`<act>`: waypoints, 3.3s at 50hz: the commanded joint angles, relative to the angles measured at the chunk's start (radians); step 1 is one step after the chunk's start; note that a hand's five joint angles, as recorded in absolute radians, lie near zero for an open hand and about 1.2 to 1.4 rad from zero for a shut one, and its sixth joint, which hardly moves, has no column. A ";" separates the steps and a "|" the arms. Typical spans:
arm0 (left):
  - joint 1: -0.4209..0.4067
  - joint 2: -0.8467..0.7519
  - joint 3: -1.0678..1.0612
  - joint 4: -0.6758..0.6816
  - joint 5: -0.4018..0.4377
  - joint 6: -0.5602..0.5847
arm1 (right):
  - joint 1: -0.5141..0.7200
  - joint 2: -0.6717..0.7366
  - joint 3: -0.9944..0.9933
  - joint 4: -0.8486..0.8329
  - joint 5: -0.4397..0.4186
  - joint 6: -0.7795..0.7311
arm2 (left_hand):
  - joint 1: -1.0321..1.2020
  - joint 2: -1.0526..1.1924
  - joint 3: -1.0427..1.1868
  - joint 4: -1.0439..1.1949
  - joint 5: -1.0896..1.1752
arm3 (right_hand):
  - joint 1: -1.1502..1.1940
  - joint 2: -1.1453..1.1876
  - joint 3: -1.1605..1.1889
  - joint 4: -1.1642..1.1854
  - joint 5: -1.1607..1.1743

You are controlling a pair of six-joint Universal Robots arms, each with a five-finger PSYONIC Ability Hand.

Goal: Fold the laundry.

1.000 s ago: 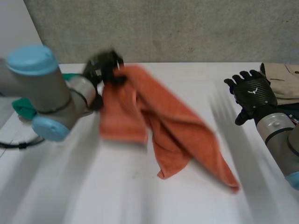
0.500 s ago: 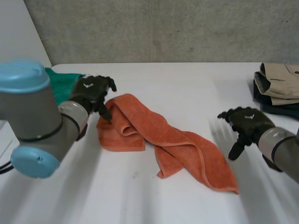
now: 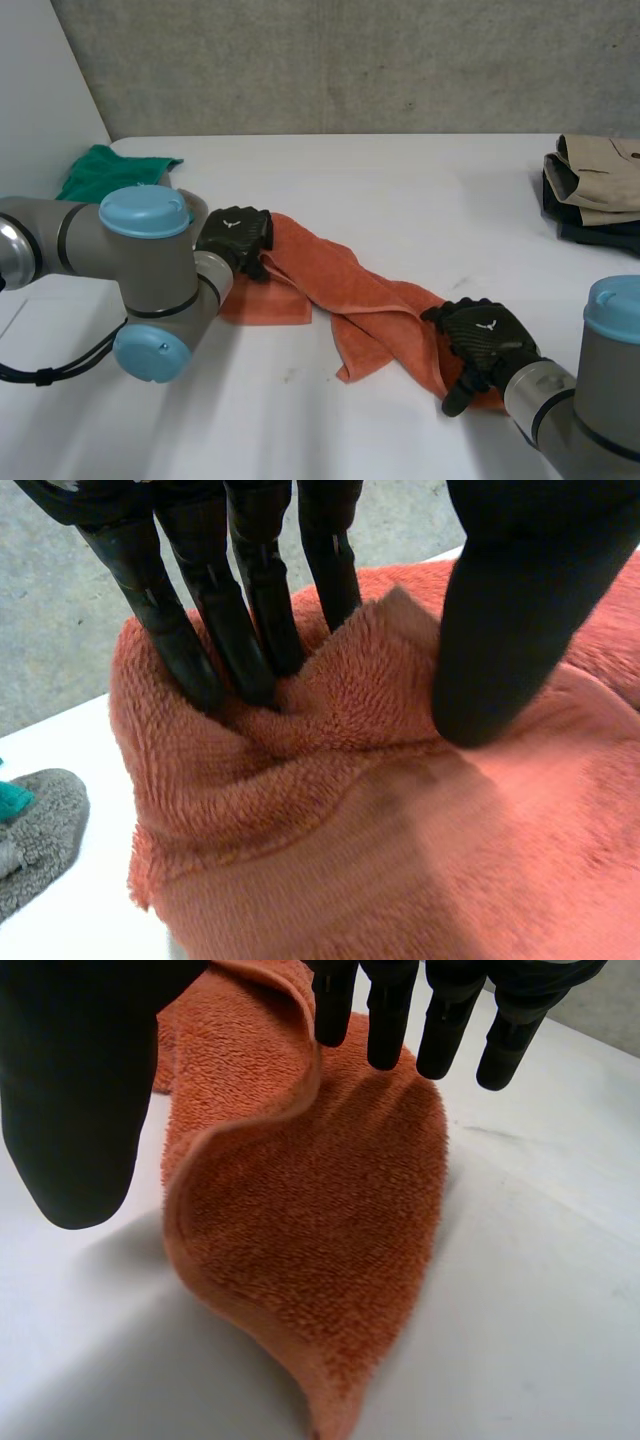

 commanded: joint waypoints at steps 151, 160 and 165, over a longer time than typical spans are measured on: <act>0.080 0.095 -0.321 0.229 -0.065 0.093 | -0.134 0.117 -0.119 -0.197 -0.093 -0.225 | -0.071 -0.052 -0.040 -0.042 -0.036 | 1.128 1.120 1.113 1.117 1.109; 0.120 0.173 -0.398 0.225 -0.158 0.168 | -0.134 0.116 -0.130 -0.199 -0.095 -0.228 | -0.099 -0.081 -0.068 -0.070 -0.065 | 1.128 1.120 1.113 1.117 1.109; 0.146 0.233 -0.505 0.229 -0.149 0.257 | -0.134 0.116 -0.131 -0.199 -0.095 -0.228 | -0.085 -0.066 -0.054 -0.056 -0.050 | 1.128 1.120 1.113 1.117 1.109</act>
